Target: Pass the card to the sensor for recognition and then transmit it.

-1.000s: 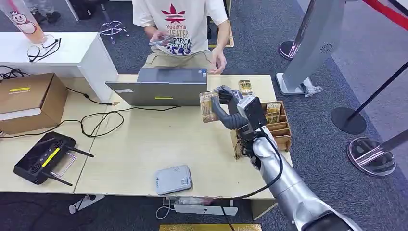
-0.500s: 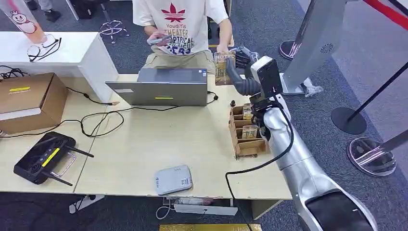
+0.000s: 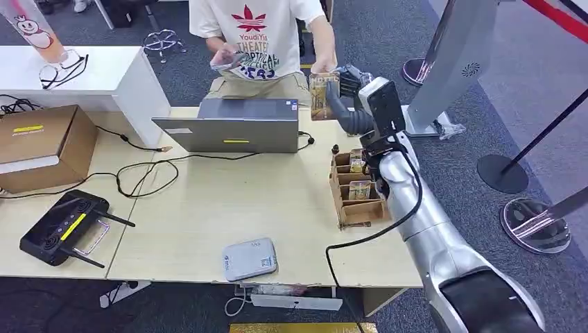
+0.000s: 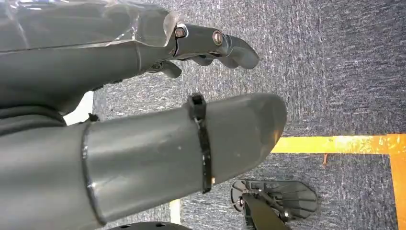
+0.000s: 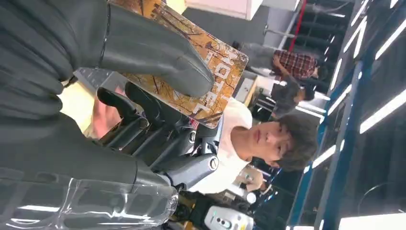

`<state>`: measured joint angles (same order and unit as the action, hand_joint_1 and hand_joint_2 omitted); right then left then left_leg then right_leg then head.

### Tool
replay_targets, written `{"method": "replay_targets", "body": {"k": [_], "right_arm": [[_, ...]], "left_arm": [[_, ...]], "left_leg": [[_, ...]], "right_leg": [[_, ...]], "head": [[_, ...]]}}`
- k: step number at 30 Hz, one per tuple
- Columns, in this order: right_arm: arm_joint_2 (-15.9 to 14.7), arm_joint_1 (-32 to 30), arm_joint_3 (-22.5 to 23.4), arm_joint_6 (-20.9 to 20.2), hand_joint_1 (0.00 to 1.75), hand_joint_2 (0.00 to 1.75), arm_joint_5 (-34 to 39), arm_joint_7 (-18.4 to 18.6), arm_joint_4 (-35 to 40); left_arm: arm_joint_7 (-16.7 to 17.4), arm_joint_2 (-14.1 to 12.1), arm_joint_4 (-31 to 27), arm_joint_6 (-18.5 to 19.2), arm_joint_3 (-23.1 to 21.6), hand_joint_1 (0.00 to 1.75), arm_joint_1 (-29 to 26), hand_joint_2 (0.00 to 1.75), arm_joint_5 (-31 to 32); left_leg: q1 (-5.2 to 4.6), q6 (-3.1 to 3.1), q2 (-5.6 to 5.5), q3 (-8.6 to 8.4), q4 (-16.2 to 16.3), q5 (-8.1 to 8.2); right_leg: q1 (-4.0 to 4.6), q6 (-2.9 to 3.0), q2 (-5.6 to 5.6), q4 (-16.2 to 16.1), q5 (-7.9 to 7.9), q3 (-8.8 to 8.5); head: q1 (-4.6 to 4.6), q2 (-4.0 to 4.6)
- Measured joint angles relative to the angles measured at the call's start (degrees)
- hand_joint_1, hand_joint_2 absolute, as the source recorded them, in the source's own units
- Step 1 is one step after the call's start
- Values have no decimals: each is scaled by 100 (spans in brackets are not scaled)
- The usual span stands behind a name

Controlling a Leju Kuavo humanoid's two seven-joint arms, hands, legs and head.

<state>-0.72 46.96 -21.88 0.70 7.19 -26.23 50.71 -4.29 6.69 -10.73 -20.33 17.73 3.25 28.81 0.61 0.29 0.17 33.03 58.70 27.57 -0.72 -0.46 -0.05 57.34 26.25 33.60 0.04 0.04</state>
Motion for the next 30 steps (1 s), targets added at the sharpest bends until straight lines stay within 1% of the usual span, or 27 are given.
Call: {"method": "replay_targets", "body": {"k": [2,6,9,14,18,24,27,30], "right_arm": [[16,169,0,132,175,175,-119,42,-165],[75,601,0,530,175,175,-462,177,-659],[116,824,-4,763,175,175,-700,238,-978],[203,1132,-72,1277,175,175,-1266,354,-1577],[284,1238,-229,1700,175,175,-1657,356,-1895],[374,1271,-441,2175,175,175,-2028,293,-2210],[380,1268,-501,2352,175,175,-2109,251,-2315],[380,1266,-522,2405,175,175,-2125,230,-2394]], "left_arm": [[35,2,0,-2,0,0,10,0,28],[155,31,0,-42,0,0,68,0,92],[162,57,0,-72,0,0,107,0,107],[164,92,0,-140,-4,0,134,0,138],[164,109,0,-166,-7,0,159,0,164],[125,136,0,-173,-7,0,171,0,162],[107,138,0,-173,-7,0,170,0,162],[101,140,0,-173,-7,0,170,0,164]], "left_leg": [[0,0,0,0,0,0],[0,0,-1,-1,0,-1],[0,0,-2,0,0,-1],[0,0,-2,0,1,-1],[1,0,-2,0,1,-1],[0,0,-2,0,1,-1],[0,0,-4,0,1,-1],[0,0,-4,0,1,-1]], "right_leg": [[0,0,0,0,0,0],[0,0,-2,1,-1,0],[0,0,-2,1,-1,-1],[0,0,-2,1,-1,0],[0,0,-2,1,-1,0],[0,0,-2,1,-1,0],[0,0,-3,1,-1,0],[0,0,-2,1,-1,0]], "head": [[0,0],[0,0],[0,0],[-2,0],[0,0],[2,0],[0,0],[0,0]]}}
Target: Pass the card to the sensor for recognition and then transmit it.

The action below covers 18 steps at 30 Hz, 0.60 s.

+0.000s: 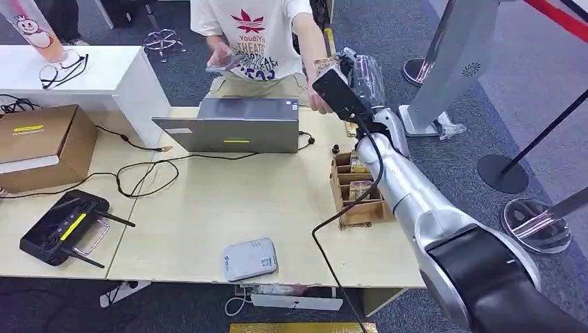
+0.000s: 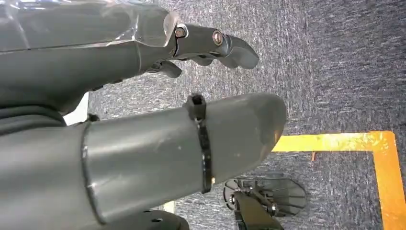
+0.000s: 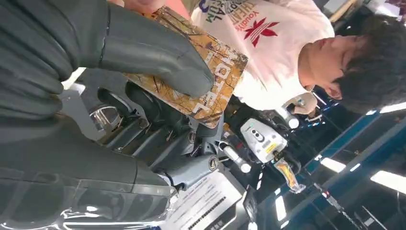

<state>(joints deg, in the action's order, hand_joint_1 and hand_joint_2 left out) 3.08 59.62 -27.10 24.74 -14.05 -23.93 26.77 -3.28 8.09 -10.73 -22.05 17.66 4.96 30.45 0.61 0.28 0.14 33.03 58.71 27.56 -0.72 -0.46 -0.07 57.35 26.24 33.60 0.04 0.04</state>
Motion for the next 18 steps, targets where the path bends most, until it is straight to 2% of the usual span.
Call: {"method": "replay_targets", "body": {"k": [2,4,12,18], "right_arm": [[0,-1,-7,7,175,175,0,-2,-46],[0,-5,-9,11,0,175,-11,-2,-96],[-46,-168,-13,76,0,175,-92,-81,-264],[-324,-320,4,114,0,175,20,-291,-267]], "left_arm": [[0,0,0,2,0,0,1,0,7],[0,0,0,15,0,0,1,0,13],[17,-7,0,144,-30,0,10,0,163],[140,-9,0,282,-185,0,74,0,389]], "left_leg": [[0,0,0,0,0,0],[0,0,0,0,0,0],[0,0,1,-2,1,0],[-1,0,-2,1,4,0]], "right_leg": [[0,0,0,0,0,1],[0,0,0,0,0,1],[0,0,0,0,0,4],[-1,0,-1,-1,0,3]], "head": [[0,0],[0,0],[0,0],[0,0]]}}
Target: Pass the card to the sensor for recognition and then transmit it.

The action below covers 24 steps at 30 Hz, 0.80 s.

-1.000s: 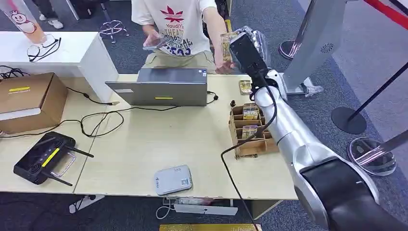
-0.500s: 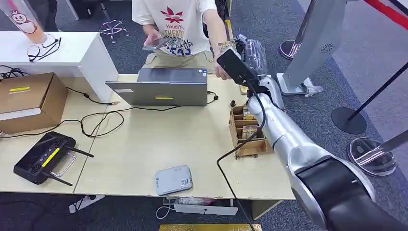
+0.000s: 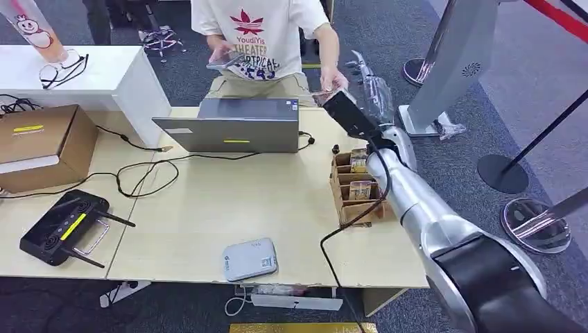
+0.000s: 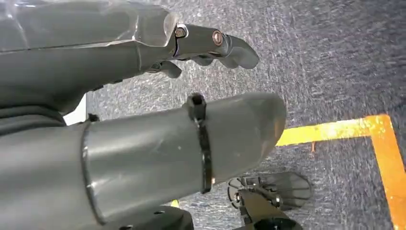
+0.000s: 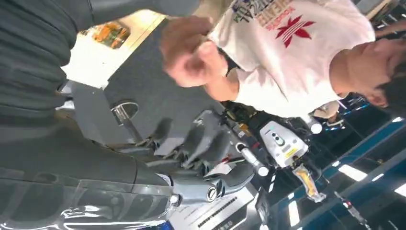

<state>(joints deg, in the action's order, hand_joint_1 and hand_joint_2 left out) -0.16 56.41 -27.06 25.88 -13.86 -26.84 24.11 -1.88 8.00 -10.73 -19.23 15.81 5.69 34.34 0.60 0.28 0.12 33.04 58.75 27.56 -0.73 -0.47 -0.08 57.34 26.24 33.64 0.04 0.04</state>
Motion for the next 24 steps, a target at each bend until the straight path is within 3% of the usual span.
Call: {"method": "replay_targets", "body": {"k": [5,17,24], "right_arm": [[-175,-112,37,4,0,175,17,-201,50],[-277,-458,230,190,0,175,269,-618,759],[-578,-1269,360,493,0,175,267,-684,2380]], "left_arm": [[48,-15,0,28,-49,0,51,0,28],[-2,-22,0,26,-99,0,44,0,-24],[-66,-35,0,-11,-97,0,2,0,-170]], "left_leg": [[-1,-1,7,0,0,1],[1,0,5,1,0,1],[1,-2,-4,4,0,3]], "right_leg": [[-1,0,4,0,0,2],[1,0,3,0,0,3],[1,-2,-4,-2,2,3]], "head": [[0,0],[2,0],[0,0]]}}
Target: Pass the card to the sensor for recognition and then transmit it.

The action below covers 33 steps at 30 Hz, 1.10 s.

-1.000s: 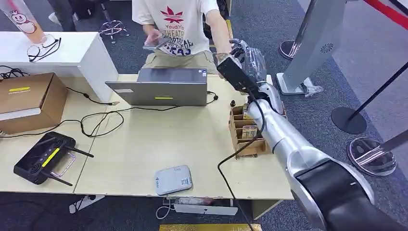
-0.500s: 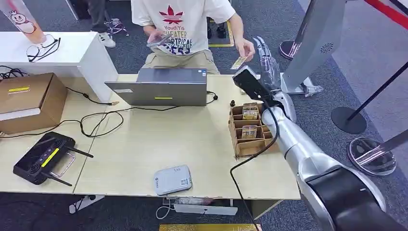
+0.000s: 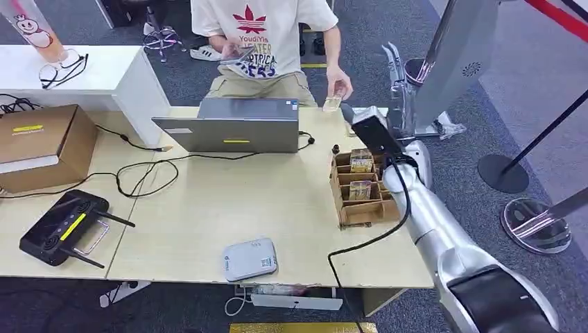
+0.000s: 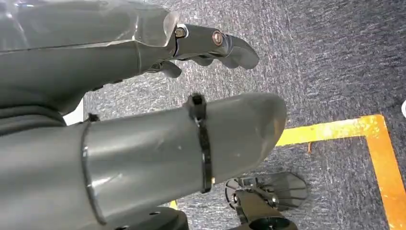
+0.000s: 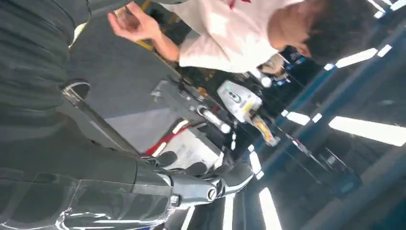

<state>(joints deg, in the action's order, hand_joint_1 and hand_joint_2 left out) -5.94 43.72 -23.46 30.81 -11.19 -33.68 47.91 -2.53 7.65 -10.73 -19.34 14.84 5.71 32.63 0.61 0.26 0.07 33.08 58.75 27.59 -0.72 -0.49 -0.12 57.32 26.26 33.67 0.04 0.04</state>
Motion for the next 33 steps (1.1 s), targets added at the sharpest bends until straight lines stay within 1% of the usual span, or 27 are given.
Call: {"method": "replay_targets", "body": {"k": [1,3,5,7,10,14,17,21,24,28,33], "right_arm": [[-67,-167,20,65,0,175,-2,7,299],[-148,-400,57,167,0,175,-79,29,653],[-261,-722,120,315,0,175,-290,109,1188],[-346,-1004,155,390,0,175,-515,203,1560],[-473,-1382,230,456,0,175,-786,265,1992],[-582,-1858,276,495,0,175,-1184,365,2369],[-637,-2196,311,547,0,175,-1460,433,2544],[-676,-2519,352,556,0,175,-1537,439,2704],[-696,-2678,368,556,0,175,-1786,599,2785],[-703,-2960,368,663,0,175,-2441,900,2826],[-714,-3207,368,720,0,175,-2560,968,2829]], "left_arm": [[-13,-9,0,0,0,0,-17,0,-16],[-29,-15,0,-2,2,0,-44,0,-44],[-50,-20,0,-9,7,0,-61,0,-81],[-59,-20,0,-11,9,0,-76,0,-96],[-64,-26,0,-15,11,0,-82,0,-116],[-79,-37,0,-33,74,0,-105,0,-206],[-110,-48,0,-57,127,0,-130,0,-234],[-118,-64,0,-66,153,0,-140,0,-267],[-138,-66,0,-70,197,0,-143,0,-315],[-186,-70,0,-103,282,0,-175,0,-370],[-188,-74,0,-103,291,0,-213,0,-376]], "left_leg": [[0,0,-1,2,0,0],[0,1,0,2,0,2],[0,0,-1,3,0,2],[0,-1,2,4,0,4],[0,-1,2,3,0,4],[2,-1,-2,4,-1,3],[1,-1,1,4,-1,4],[0,-2,0,8,-1,4],[0,-2,0,7,-1,4],[0,-2,-2,8,-1,4],[1,-2,0,8,-1,4]], "right_leg": [[0,0,-1,0,0,0],[0,-1,0,0,1,2],[0,-3,-1,0,4,1],[0,-3,1,0,4,2],[0,-3,0,0,4,2],[1,-2,-5,0,4,1],[1,-2,-3,0,5,2],[0,-3,-4,0,6,3],[0,-4,-3,0,6,3],[0,-4,-4,0,6,2],[0,-4,-3,0,6,3]], "head": [[0,0],[0,0],[0,0],[2,0],[0,0],[-2,0],[0,0],[2,0],[0,0],[2,0],[0,0]]}}
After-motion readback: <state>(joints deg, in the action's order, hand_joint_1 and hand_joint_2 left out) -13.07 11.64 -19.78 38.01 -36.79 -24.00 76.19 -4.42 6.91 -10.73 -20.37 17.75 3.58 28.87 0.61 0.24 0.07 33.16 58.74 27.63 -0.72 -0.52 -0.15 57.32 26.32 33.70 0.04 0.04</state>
